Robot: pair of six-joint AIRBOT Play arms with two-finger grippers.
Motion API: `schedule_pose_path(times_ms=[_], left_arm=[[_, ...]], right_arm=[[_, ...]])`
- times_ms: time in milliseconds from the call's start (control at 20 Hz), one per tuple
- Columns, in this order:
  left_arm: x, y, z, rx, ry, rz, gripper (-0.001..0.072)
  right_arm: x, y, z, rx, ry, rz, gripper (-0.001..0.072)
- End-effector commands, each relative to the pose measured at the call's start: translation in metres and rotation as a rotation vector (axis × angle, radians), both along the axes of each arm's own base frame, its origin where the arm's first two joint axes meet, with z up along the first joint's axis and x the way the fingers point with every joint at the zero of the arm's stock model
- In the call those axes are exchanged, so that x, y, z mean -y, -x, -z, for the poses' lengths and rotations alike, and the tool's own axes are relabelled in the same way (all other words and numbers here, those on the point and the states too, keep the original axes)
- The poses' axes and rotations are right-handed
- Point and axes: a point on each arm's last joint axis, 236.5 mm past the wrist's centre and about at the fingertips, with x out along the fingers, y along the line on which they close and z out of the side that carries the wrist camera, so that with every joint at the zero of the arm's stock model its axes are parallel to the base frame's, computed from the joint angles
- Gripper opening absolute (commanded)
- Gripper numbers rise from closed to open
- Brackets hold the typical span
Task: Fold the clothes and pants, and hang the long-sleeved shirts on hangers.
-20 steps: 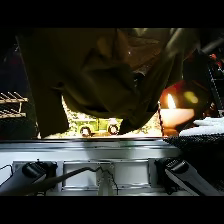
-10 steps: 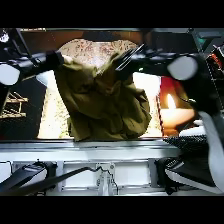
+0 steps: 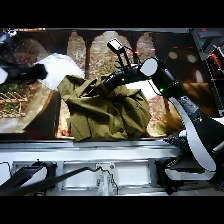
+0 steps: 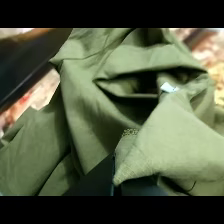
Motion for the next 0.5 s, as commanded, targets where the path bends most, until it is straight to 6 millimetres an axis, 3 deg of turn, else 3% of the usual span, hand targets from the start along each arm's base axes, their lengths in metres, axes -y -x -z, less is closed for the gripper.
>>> schedule_pose_path(times_ms=[0,150,350,450], left_arm=[[-0.105,0.042,-0.029,0.0,-0.291,-0.182,0.0363],[-0.191,0.08,-0.044,-0.019,-0.471,-0.368,0.0363],[-0.294,0.13,-0.038,-0.108,-0.592,-0.581,0.0363],[-0.332,0.147,-0.026,-0.141,-0.601,-0.654,0.0361]], right_arm=[[-0.001,0.009,0.007,-0.036,0.012,-0.028,0.0032],[0.0,0.014,0.009,-0.054,0.02,-0.044,0.0032],[0.001,0.021,0.011,-0.073,0.031,-0.066,0.0032],[0.001,0.02,0.011,-0.059,0.034,-0.076,0.0032]])
